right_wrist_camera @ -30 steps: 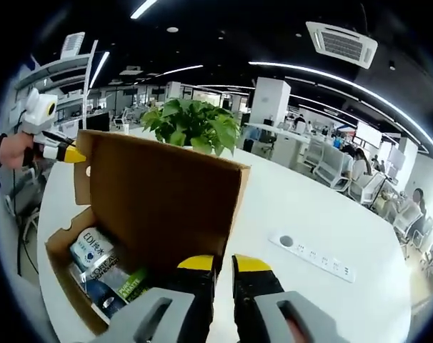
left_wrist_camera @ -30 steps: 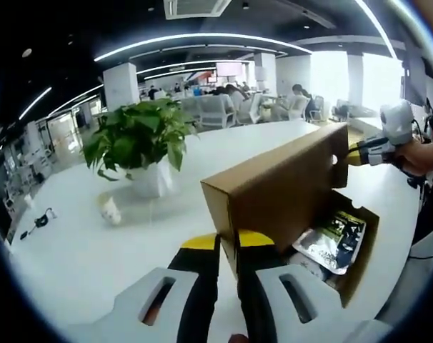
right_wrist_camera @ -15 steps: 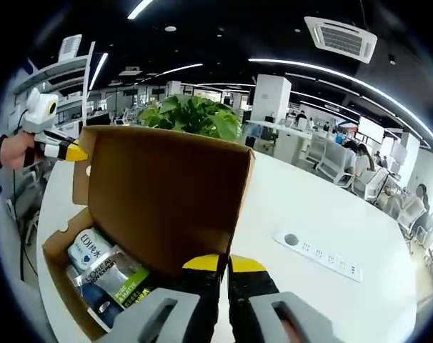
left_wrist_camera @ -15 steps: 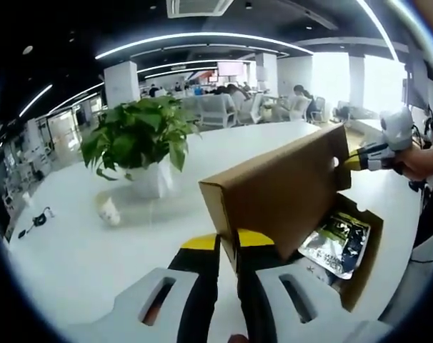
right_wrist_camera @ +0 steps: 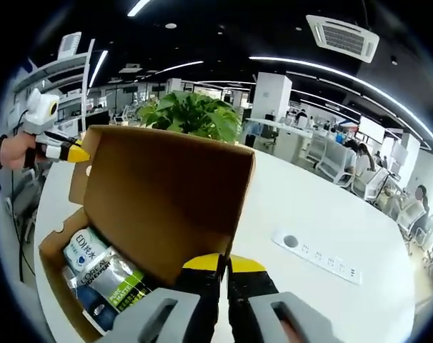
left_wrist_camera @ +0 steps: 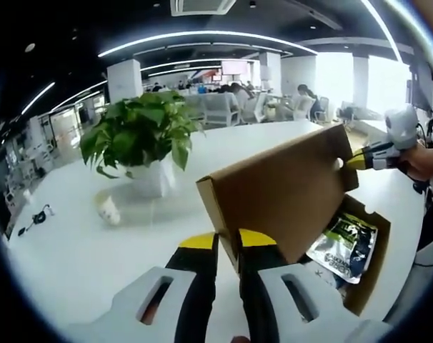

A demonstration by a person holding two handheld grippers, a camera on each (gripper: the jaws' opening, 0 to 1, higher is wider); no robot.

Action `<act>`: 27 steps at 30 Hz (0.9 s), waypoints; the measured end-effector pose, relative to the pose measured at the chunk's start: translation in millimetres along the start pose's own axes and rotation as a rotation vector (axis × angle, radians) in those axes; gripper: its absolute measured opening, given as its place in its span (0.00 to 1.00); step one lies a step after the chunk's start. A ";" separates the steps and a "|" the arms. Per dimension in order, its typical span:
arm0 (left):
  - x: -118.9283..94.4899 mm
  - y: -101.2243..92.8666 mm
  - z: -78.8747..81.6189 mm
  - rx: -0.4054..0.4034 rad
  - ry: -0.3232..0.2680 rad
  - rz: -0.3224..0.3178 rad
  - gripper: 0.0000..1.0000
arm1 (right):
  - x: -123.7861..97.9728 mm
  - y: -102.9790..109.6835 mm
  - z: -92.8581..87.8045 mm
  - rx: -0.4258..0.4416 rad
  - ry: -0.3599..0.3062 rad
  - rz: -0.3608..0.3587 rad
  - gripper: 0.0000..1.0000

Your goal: Operate the shoe box by opening the lid, removing the specified soft item, and placing it in the target area until the item is outside and the box remains undamaged.

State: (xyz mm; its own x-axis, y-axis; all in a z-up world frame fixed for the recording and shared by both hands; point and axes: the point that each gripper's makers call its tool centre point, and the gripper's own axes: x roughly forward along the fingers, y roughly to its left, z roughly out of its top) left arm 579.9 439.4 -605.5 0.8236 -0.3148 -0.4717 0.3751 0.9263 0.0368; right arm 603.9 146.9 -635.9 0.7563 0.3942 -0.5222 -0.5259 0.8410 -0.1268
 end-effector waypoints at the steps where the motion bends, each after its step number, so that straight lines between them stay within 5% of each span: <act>1: 2.1 0.5 -0.7 -0.002 0.003 -0.001 0.09 | 0.4 -0.4 0.1 0.002 -0.001 0.001 0.00; 15: 9.9 -14.4 -35.6 -0.003 0.084 -0.037 0.10 | 4.6 -2.4 0.6 -0.002 0.008 0.002 0.00; 27: 15.2 -5.6 -35.3 -0.056 0.091 -0.034 0.07 | 3.5 2.4 2.3 0.006 0.013 0.000 0.00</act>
State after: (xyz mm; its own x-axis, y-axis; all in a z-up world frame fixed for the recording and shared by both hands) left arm 575.3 436.7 -643.9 0.7679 -0.3285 -0.5499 0.3758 0.9262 -0.0285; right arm 606.1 151.1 -636.2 0.7513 0.3890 -0.5331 -0.5231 0.8435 -0.1217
